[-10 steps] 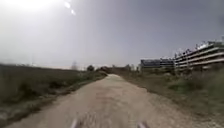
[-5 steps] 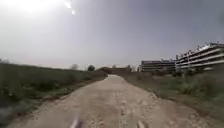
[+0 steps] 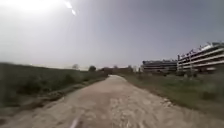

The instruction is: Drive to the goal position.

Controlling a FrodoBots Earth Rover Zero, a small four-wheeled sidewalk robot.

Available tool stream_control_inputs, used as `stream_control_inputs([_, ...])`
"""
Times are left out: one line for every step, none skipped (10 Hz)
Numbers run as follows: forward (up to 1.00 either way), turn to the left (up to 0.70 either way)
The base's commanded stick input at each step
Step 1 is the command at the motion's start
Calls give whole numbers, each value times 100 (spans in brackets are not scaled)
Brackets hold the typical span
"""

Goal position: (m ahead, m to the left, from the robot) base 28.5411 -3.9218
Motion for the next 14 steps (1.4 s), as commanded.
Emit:
stream_control_inputs([100,0])
stream_control_inputs([100,0])
stream_control_inputs([100,0])
stream_control_inputs([100,-10])
stream_control_inputs([100,-33])
stream_control_inputs([100,-34])
stream_control_inputs([100,0])
stream_control_inputs([100,0])
stream_control_inputs([100,0])
stream_control_inputs([100,0])
stream_control_inputs([100,0])
stream_control_inputs([100,0])
stream_control_inputs([100,0])
stream_control_inputs([100,0])
